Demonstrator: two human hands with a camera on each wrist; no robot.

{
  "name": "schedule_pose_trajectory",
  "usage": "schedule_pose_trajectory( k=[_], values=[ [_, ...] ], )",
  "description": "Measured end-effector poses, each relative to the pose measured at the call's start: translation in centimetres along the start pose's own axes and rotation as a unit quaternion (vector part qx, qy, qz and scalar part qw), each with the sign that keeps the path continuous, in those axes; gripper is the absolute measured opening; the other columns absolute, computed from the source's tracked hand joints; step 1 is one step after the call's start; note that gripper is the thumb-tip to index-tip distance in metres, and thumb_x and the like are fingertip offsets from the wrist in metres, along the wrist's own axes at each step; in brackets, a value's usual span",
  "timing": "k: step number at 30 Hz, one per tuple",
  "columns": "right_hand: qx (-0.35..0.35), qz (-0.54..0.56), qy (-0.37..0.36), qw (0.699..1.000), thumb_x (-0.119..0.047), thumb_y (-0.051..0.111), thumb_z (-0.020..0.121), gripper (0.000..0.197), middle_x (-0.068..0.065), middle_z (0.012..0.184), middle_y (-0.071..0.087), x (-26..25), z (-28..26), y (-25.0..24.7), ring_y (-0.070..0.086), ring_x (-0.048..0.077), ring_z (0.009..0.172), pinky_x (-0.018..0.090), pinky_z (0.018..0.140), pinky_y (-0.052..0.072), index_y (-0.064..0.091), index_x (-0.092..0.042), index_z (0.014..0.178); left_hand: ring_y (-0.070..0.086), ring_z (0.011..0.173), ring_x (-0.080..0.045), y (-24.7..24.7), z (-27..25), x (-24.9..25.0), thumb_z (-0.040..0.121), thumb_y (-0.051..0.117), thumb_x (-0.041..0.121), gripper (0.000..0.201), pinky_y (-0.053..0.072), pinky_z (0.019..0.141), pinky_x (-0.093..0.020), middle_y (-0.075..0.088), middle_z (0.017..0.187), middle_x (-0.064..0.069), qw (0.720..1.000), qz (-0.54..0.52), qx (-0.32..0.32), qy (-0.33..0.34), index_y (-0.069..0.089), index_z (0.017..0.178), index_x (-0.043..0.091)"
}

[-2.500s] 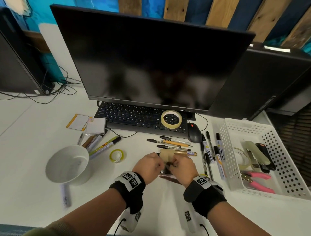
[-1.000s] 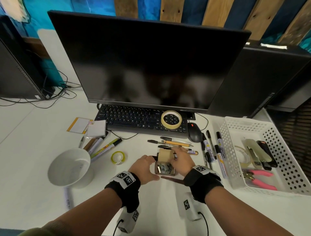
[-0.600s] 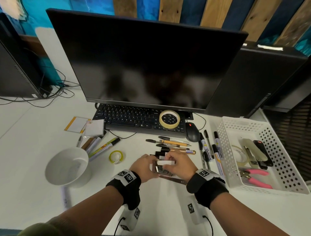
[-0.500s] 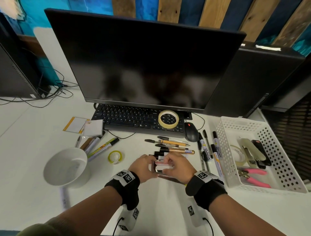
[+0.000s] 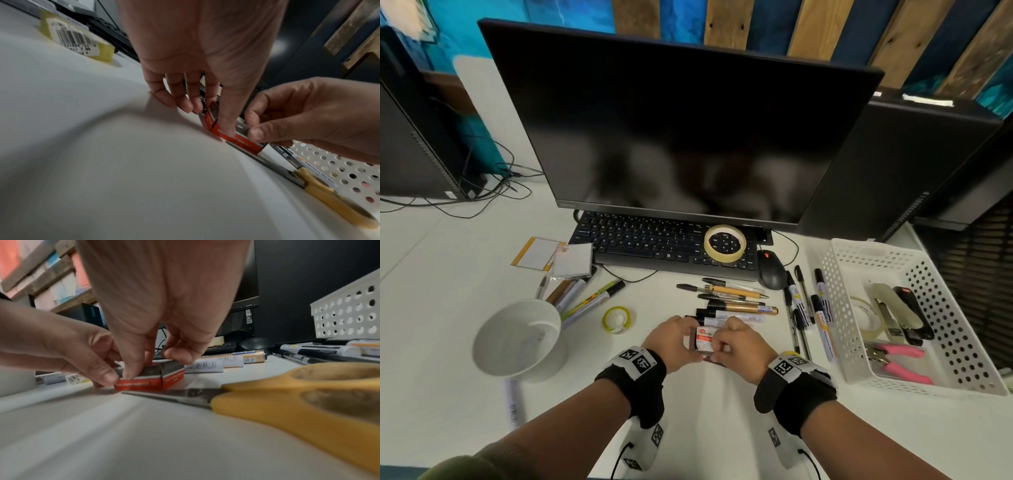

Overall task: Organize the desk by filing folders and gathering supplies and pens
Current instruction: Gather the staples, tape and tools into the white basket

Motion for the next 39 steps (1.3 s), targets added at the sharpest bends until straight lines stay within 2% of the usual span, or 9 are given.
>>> schedule_pose_trajectory(
  k=[3,5,9,14,20,23,27,32,39],
  values=[
    [0.013,-0.042,-0.023,0.999,-0.025,0.066,0.081,0.016,-0.005,0.099,0.039,-0.2,0.0,-0.1,0.038,0.013,0.097,0.019,0.081,0.037,0.064,-0.012,0.090,0.047,0.087,-0.011,-0.1,0.0,0.0,0.075,0.073,0.030,0.047,0.036,0.076,-0.020,0.054,0.110,0.000,1.000,0.006,-0.006,0.005,0.055,0.118,0.023],
    [0.026,-0.070,-0.037,0.997,-0.027,0.065,0.080,0.020,-0.002,0.107,0.044,-0.4,0.0,-0.3,0.038,0.016,0.105,0.024,0.087,0.037,0.062,-0.012,0.093,0.051,0.097,-0.014,-0.3,-0.1,-0.1,0.076,0.072,0.031,0.051,0.039,0.081,-0.022,0.054,0.115,-0.001,1.000,0.023,-0.004,0.009,0.053,0.122,0.023],
    [0.009,-0.098,-0.043,0.994,-0.032,0.063,0.081,0.024,-0.001,0.120,0.050,-0.7,0.3,-0.4,0.040,0.019,0.112,0.030,0.094,0.039,0.058,-0.016,0.099,0.046,0.117,-0.020,-1.9,-0.5,-0.8,0.082,0.061,0.032,0.048,0.040,0.099,-0.029,0.053,0.126,-0.001,0.995,0.079,0.067,0.001,0.050,0.128,0.023],
    [-0.001,-0.127,-0.037,0.991,-0.029,0.060,0.084,0.030,0.001,0.120,0.051,-1.5,0.6,-0.8,0.041,0.020,0.113,0.030,0.094,0.038,0.053,-0.019,0.111,0.034,0.128,-0.024,-4.9,-1.6,-3.1,0.084,0.049,0.024,0.050,0.037,0.102,-0.036,0.038,0.138,-0.003,0.962,0.178,0.155,-0.136,0.040,0.133,0.018],
    [-0.027,-0.127,-0.023,0.991,-0.024,0.058,0.085,0.036,0.002,0.125,0.050,-2.4,0.8,-0.8,0.042,0.021,0.117,0.035,0.097,0.041,0.049,-0.017,0.119,0.025,0.136,-0.029,-5.0,-2.2,-5.4,0.086,0.047,0.020,0.052,0.035,0.107,-0.040,0.024,0.147,-0.010,0.952,0.188,0.103,-0.218,0.032,0.135,0.012],
    [-0.039,-0.135,-0.011,0.990,-0.021,0.058,0.086,0.035,0.004,0.125,0.049,-2.7,0.9,-0.9,0.042,0.022,0.115,0.034,0.096,0.041,0.048,-0.015,0.119,0.034,0.130,-0.031,-4.4,-2.0,-6.0,0.086,0.045,0.011,0.052,0.035,0.107,-0.036,0.031,0.141,-0.013,0.956,0.183,0.100,-0.208,0.029,0.135,0.009],
    [-0.045,-0.148,0.001,0.988,-0.019,0.058,0.085,0.038,0.007,0.125,0.049,-3.2,1.1,-1.0,0.042,0.025,0.117,0.034,0.095,0.039,0.047,-0.012,0.121,0.044,0.121,-0.029,-4.4,-1.7,-6.5,0.088,0.049,0.018,0.045,0.037,0.103,-0.035,0.041,0.131,-0.014,0.953,0.199,0.106,-0.202,0.032,0.129,0.011],
    [-0.021,-0.127,0.013,0.992,-0.023,0.062,0.082,0.036,0.008,0.121,0.050,-3.3,0.5,-1.6,0.042,0.026,0.114,0.033,0.092,0.037,0.049,-0.009,0.114,0.047,0.118,-0.028,-4.8,-1.3,-5.4,0.089,0.051,0.025,0.045,0.037,0.102,-0.034,0.046,0.129,-0.013,0.953,0.220,0.103,-0.183,0.034,0.129,0.012],
    [0.065,-0.082,0.033,0.994,-0.021,0.059,0.081,0.029,0.008,0.115,0.055,-2.1,-1.5,-4.9,0.045,0.025,0.110,0.025,0.075,0.027,0.050,-0.011,0.107,0.042,0.119,-0.028,-4.3,-0.4,0.1,0.086,0.056,0.028,0.052,0.038,0.099,-0.036,0.044,0.132,-0.007,0.982,0.090,0.141,-0.084,0.038,0.134,0.018]
  ],
)
Point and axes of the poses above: each hand's wrist, its own z-axis towards the middle knuckle, its own y-axis out of the palm, x = y × z, the point moved 2 cm from there along z, towards the middle knuckle
